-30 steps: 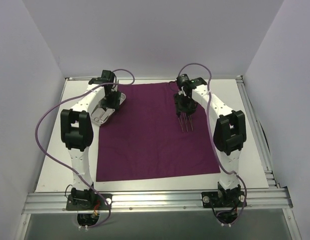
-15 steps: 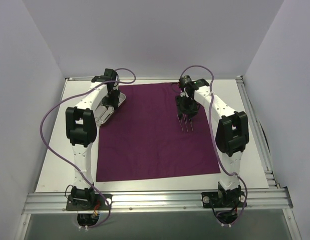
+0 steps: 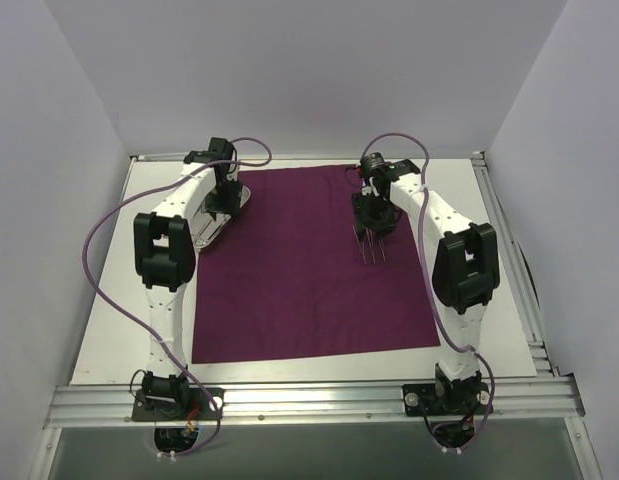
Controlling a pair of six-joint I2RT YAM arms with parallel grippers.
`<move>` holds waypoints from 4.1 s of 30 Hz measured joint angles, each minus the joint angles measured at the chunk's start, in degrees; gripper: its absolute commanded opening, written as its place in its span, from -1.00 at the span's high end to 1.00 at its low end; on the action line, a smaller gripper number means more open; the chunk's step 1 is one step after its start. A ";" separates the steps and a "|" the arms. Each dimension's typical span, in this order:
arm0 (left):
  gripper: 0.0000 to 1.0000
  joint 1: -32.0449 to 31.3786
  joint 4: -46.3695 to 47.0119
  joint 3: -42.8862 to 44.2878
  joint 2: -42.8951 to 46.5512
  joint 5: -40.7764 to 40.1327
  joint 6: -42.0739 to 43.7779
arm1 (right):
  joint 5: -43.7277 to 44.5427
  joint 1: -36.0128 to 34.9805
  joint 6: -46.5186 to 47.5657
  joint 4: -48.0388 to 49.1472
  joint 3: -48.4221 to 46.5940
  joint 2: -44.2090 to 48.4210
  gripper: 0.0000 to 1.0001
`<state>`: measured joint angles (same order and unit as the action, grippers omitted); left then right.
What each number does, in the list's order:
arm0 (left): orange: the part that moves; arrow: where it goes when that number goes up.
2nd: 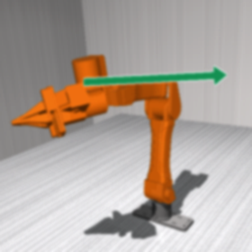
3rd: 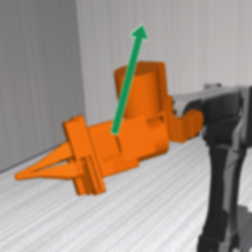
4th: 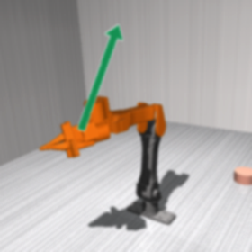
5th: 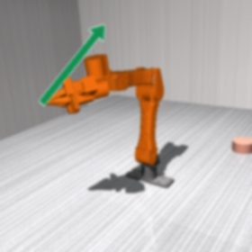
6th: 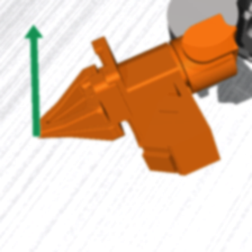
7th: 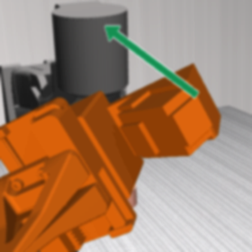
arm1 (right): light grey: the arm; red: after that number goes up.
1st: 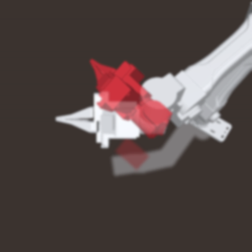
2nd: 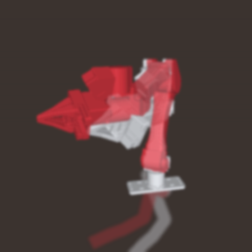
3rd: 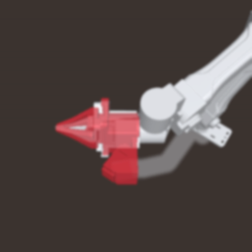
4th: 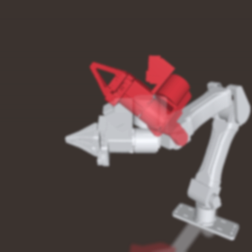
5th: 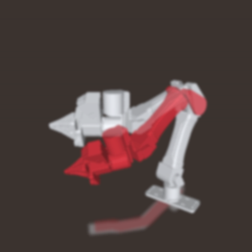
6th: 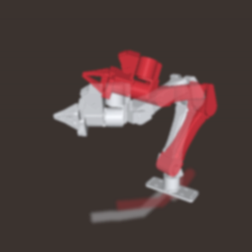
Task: Open and lay out the surgical kit
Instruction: Adjust the container in the surgical kit, then pick up the medical item from the container.
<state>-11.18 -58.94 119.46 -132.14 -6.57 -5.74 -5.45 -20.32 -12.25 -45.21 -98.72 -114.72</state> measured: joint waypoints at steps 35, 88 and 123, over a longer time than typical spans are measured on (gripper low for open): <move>0.95 -2.38 -7.96 14.25 -6.43 -0.33 -5.70 | -0.37 0.35 -0.33 0.42 1.75 2.21 0.09; -0.09 7.17 -5.05 18.47 -7.67 4.90 -1.20 | 0.04 -3.15 -2.67 -0.52 1.73 0.61 0.06; 0.22 7.23 -2.25 20.85 -16.04 3.74 1.49 | 0.04 -3.41 -2.43 -0.96 3.08 0.39 0.05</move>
<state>-3.95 -61.19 140.31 -148.18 -2.83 -4.25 -5.41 -23.73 -14.68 -46.17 -95.64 -114.32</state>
